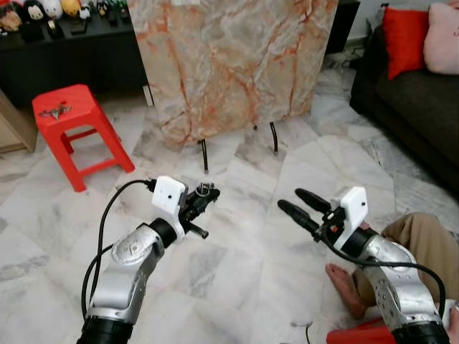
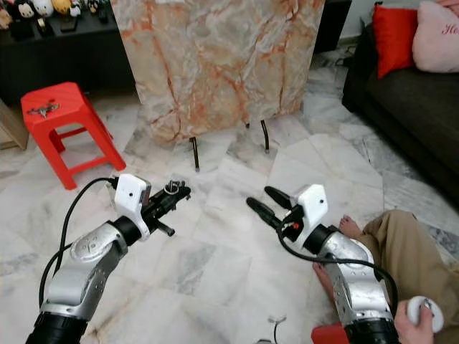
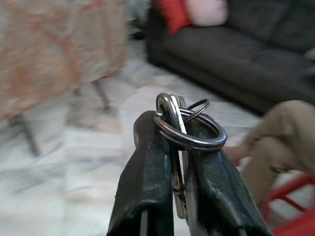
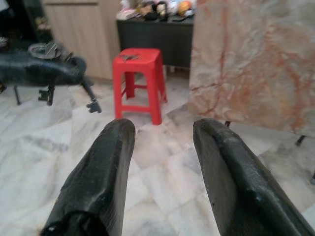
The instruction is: Hang keys on a hook
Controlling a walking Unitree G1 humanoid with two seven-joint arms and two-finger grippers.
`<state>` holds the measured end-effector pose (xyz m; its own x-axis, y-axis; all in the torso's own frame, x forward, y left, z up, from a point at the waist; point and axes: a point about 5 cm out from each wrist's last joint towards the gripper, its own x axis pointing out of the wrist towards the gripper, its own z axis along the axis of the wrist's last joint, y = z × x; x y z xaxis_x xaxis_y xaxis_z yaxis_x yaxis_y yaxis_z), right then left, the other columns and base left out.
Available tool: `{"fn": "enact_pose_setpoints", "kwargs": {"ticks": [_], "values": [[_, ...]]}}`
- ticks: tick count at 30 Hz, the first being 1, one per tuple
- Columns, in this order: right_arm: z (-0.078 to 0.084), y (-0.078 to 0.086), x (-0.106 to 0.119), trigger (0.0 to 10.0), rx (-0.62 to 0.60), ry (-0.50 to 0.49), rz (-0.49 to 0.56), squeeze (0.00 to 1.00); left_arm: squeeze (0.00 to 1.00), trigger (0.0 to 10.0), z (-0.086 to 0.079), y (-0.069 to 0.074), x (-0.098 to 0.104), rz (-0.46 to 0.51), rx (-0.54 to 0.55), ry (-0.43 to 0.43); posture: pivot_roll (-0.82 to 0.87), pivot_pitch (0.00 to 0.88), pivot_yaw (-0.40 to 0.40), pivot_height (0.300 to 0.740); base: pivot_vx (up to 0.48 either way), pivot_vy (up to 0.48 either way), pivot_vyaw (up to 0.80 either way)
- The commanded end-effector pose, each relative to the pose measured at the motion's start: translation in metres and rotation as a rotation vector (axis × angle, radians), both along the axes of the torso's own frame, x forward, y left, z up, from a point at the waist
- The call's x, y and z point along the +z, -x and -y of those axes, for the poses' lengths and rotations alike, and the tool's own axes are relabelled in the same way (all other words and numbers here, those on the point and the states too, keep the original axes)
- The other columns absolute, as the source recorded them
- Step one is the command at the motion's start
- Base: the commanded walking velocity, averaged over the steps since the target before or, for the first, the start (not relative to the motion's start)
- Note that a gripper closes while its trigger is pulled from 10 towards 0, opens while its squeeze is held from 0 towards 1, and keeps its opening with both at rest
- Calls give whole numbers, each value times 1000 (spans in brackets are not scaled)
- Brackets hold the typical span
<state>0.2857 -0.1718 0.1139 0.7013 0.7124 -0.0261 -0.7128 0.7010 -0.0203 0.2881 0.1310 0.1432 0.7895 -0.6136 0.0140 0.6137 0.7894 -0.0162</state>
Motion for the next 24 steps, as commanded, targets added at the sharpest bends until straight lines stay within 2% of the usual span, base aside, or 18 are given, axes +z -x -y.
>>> {"fn": "enact_pose_setpoints", "kwargs": {"ticks": [1, 7, 11, 16, 24], "values": [[-3, 2, 6, 10000, 33, 28, 13, 0, 0, 10000, 13, 8, 17, 34, -114, 40, -138, 114, -19, 727, 0, 0, 0], [-6, 2, 11, 10000, 32, 25, 13, 0, 0, 10000, 25, 17, 30, 41, -227, 62, -146, 114, -22, 727, 0, 0, 0], [-7, 6, 14, 10000, 45, 23, -1, 0, 0, 10000, 37, 32, 45, 23, -370, 98, -143, 117, -24, 727, 0, 0, 0], [-10, 7, 15, 10000, 64, 12, -11, 0, 0, 10000, 40, 39, 45, 6, -427, 63, -145, 120, -23, 727, 0, 0, 0], [-22, 22, 10, 10000, 242, -2, -95, 0, 0, 10000, 52, 39, 45, -6, -452, 60, -140, 114, -24, 727, 0, 0, 0]]}}
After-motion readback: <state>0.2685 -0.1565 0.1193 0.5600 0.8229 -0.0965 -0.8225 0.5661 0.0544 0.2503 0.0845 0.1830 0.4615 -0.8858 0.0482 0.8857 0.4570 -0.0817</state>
